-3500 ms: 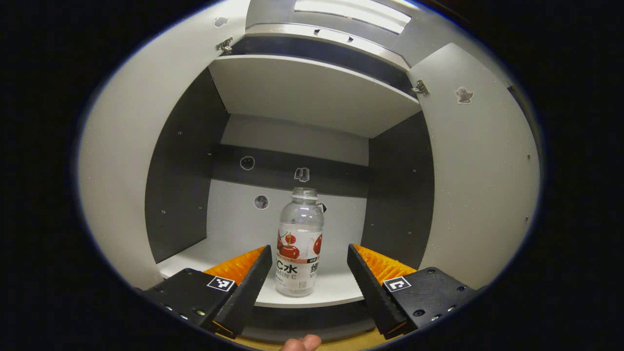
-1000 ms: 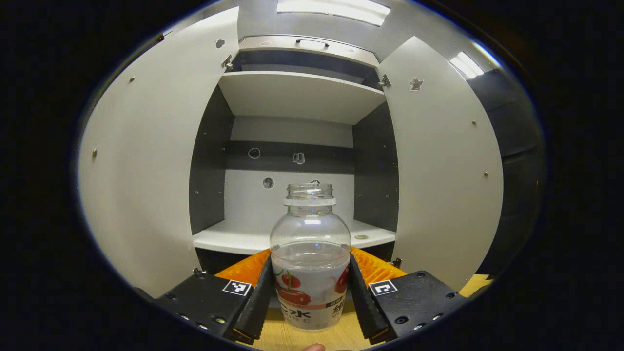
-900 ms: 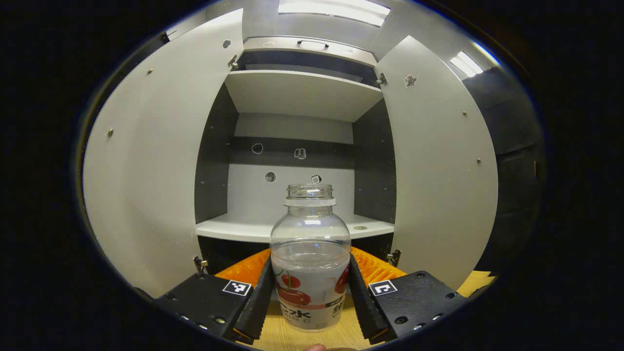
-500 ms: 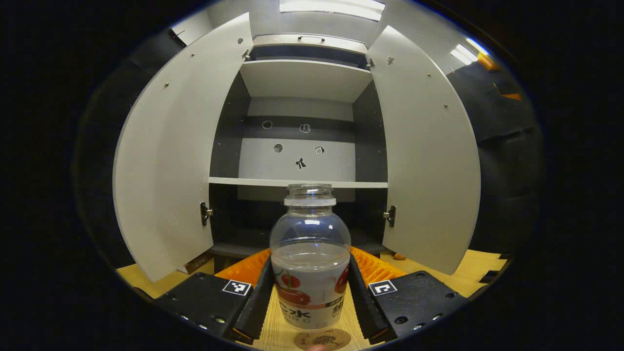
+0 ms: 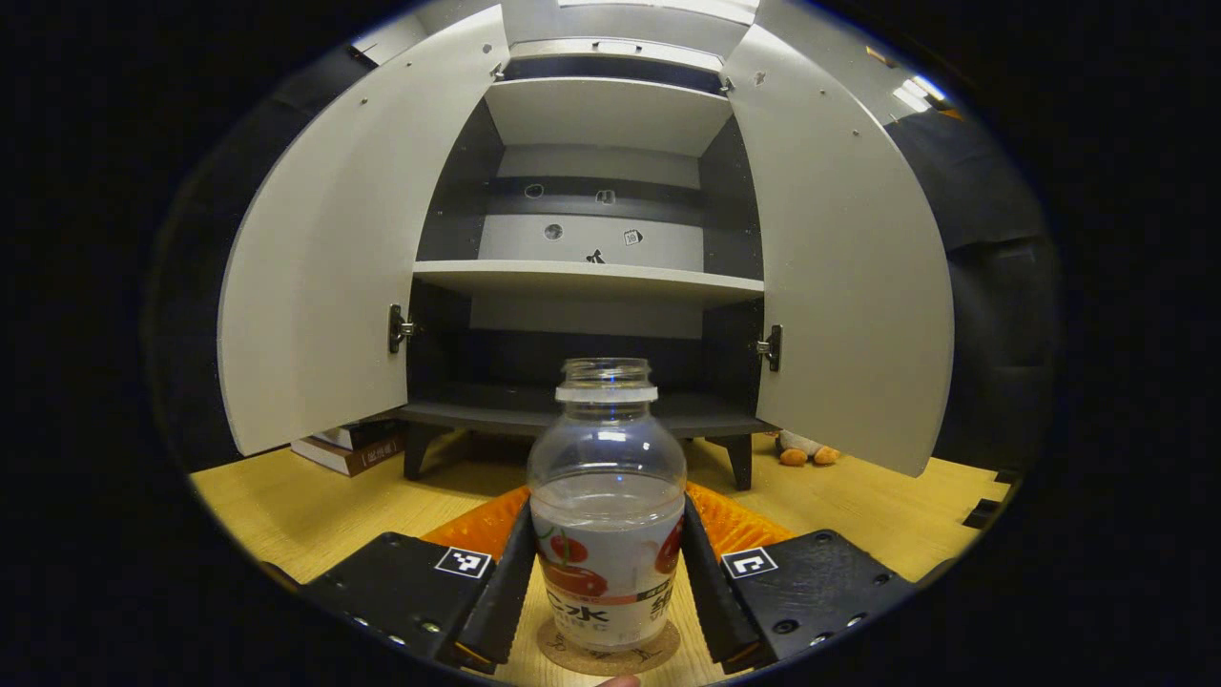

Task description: Grasp the bottle in the cabinet with the left hand and place it on the coaster, then close the right door with the right hand and the left door with the left hand.

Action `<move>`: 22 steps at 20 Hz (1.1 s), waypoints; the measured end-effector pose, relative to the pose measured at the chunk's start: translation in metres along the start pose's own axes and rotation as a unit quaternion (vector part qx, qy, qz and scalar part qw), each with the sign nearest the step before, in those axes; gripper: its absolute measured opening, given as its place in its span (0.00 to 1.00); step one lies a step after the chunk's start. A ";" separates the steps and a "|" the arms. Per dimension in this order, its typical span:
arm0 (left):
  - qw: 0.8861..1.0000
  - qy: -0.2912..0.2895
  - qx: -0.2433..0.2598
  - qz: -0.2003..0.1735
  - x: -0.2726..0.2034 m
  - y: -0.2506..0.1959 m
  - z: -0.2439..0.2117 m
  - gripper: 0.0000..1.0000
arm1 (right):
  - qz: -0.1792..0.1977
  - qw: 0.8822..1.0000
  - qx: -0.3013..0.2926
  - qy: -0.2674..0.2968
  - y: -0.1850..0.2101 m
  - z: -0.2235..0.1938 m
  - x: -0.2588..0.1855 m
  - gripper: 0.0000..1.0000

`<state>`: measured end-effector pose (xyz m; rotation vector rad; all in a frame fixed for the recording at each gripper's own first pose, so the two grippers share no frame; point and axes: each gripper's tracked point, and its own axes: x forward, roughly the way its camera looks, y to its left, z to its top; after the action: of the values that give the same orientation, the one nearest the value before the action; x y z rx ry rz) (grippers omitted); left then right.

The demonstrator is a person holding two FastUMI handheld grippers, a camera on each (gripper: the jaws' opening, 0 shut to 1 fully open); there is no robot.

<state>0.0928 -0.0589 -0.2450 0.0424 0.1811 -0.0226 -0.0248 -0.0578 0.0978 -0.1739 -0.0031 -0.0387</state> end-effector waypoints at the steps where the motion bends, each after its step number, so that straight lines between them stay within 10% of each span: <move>1: 1.000 0.004 -0.002 0.001 -0.001 -0.001 -0.005 0.73 | -0.002 1.000 -0.002 -0.002 -0.001 0.001 0.001 0.83; 22: 1.000 -0.011 -0.001 -0.019 -0.017 -0.007 -0.006 0.92 | 0.009 1.000 0.007 0.029 0.002 -0.024 0.009 0.83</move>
<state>0.0751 -0.0654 -0.2484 0.0369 0.1600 -0.0599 -0.0156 -0.0603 0.0743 -0.1584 0.0563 -0.0266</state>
